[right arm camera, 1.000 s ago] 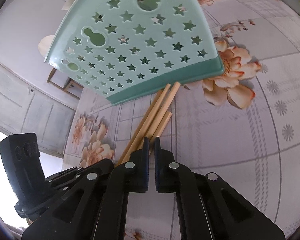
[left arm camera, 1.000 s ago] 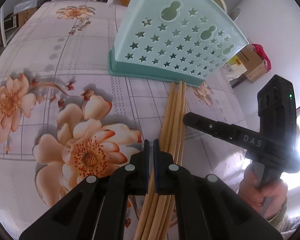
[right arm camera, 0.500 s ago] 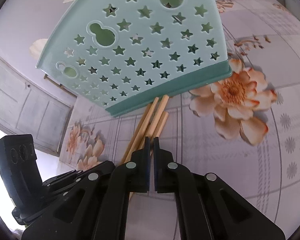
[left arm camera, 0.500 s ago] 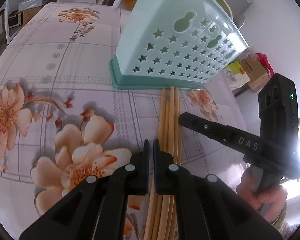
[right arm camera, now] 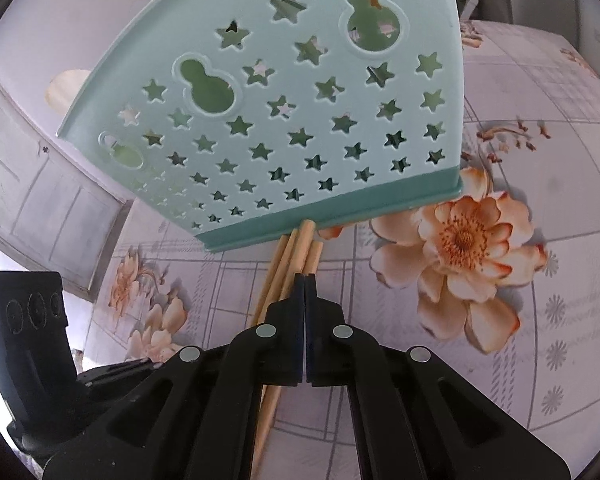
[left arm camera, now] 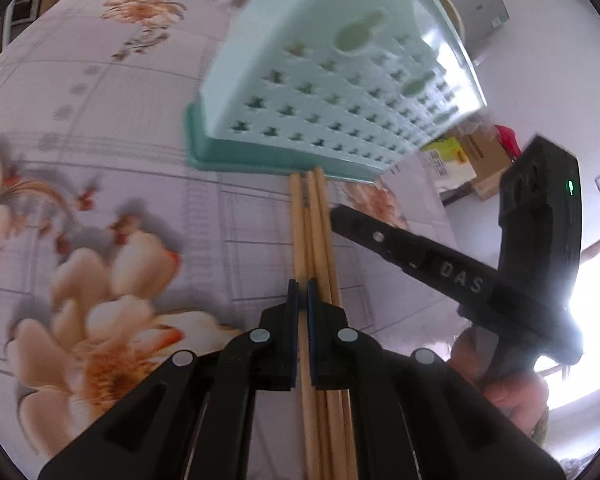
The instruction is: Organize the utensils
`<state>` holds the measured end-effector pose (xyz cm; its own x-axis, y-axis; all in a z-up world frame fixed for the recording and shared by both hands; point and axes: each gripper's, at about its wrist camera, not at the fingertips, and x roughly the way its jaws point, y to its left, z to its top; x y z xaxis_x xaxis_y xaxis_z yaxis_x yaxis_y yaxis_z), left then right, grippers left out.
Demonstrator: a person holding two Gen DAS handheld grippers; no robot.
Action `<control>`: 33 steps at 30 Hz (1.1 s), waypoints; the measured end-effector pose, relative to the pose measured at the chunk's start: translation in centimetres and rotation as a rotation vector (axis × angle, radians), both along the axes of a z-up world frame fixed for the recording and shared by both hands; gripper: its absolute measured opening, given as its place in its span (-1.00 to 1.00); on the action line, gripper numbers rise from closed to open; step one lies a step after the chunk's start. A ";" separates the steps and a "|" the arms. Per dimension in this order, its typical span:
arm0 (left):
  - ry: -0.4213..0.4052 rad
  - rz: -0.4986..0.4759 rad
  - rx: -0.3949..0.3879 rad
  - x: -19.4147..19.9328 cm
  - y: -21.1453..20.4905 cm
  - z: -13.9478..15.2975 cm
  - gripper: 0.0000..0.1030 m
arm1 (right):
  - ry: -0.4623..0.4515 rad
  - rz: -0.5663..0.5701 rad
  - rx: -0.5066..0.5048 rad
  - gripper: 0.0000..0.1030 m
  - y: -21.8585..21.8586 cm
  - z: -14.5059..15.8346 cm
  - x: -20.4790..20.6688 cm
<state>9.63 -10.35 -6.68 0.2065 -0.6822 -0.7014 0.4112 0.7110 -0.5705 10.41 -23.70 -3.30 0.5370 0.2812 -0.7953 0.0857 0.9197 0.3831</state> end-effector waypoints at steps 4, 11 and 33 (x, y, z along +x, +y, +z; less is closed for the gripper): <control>-0.009 -0.013 0.005 -0.7 -0.7 0.0 -0.95 | 0.003 0.005 -0.039 -1.00 -0.5 0.2 -0.2; -0.098 -0.015 0.094 -2.3 -0.4 0.7 -0.87 | -0.003 0.001 -0.059 -1.00 -2.5 0.2 -2.1; -0.386 -0.084 0.337 -3.5 -3.0 1.6 -0.54 | -0.012 -0.015 0.052 -0.50 -3.0 0.8 -8.2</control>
<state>6.13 -13.37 -5.09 0.4477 -0.4571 -0.7685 0.6096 0.7848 -0.1117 2.25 -26.74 -2.50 0.5512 0.3134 -0.7733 0.0948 0.8973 0.4312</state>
